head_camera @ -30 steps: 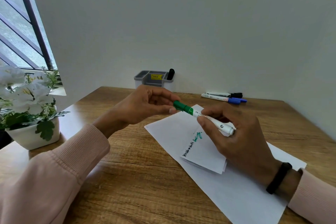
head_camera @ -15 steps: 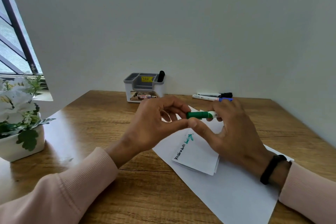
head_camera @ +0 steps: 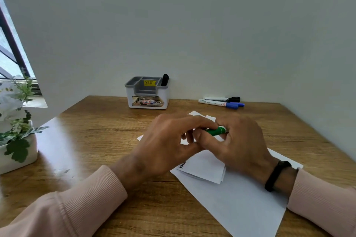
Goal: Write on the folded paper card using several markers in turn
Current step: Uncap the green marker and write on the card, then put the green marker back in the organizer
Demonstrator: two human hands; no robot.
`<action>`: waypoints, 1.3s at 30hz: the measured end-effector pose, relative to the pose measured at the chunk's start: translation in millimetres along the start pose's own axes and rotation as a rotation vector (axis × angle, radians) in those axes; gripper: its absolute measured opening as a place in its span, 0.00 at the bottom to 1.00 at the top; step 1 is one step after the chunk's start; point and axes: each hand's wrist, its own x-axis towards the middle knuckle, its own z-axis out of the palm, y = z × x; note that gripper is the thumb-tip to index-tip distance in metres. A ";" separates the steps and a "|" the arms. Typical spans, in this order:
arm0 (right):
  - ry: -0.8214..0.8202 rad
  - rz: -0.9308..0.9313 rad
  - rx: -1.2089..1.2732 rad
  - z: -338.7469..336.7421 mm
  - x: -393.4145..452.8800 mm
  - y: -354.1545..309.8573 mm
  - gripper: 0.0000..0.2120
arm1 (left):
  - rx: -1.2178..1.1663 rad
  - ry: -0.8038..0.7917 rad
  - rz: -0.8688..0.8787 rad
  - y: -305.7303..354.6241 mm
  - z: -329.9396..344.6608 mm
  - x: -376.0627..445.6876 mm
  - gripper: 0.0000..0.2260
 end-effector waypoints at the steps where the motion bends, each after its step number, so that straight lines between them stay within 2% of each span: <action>1: -0.017 0.002 -0.024 0.6 -0.2 0.3 0.36 | 0.025 -0.011 0.019 -0.7 0.4 -0.9 0.17; 6: -0.071 0.043 -0.050 3.2 1.8 1.4 0.38 | 0.060 -0.014 0.056 -2.2 2.1 -2.9 0.16; 11: 0.010 0.008 0.039 3.4 0.1 3.6 0.34 | 0.004 0.051 0.005 -3.6 3.5 -2.5 0.15; 15: -0.007 -0.020 0.170 1.9 0.3 9.0 0.32 | -0.035 0.189 -0.067 -8.2 0.6 0.3 0.13; 19: 0.074 0.085 0.325 6.3 3.4 13.3 0.26 | -0.024 0.377 -0.195 -22.9 -11.3 5.3 0.10; 22: 0.011 0.103 0.333 10.8 3.5 16.5 0.22 | 0.039 0.539 -0.287 -37.1 -24.0 6.0 0.10; 26: -0.085 -0.019 0.225 15.2 -0.3 15.1 0.17 | 0.118 0.636 -0.384 -57.7 -40.4 1.5 0.10; 29: -0.147 -0.095 0.178 15.7 -3.0 11.4 0.14 | 0.178 0.650 -0.448 -73.5 -46.5 -3.7 0.11; 33: -0.223 -0.105 0.165 14.2 -3.8 6.8 0.17 | 0.189 0.616 -0.469 -88.8 -46.1 -3.8 0.14; 39: -0.240 -0.097 0.165 11.0 -3.3 2.5 0.18 | 0.271 0.727 -0.445 -102.2 -50.1 0.9 0.15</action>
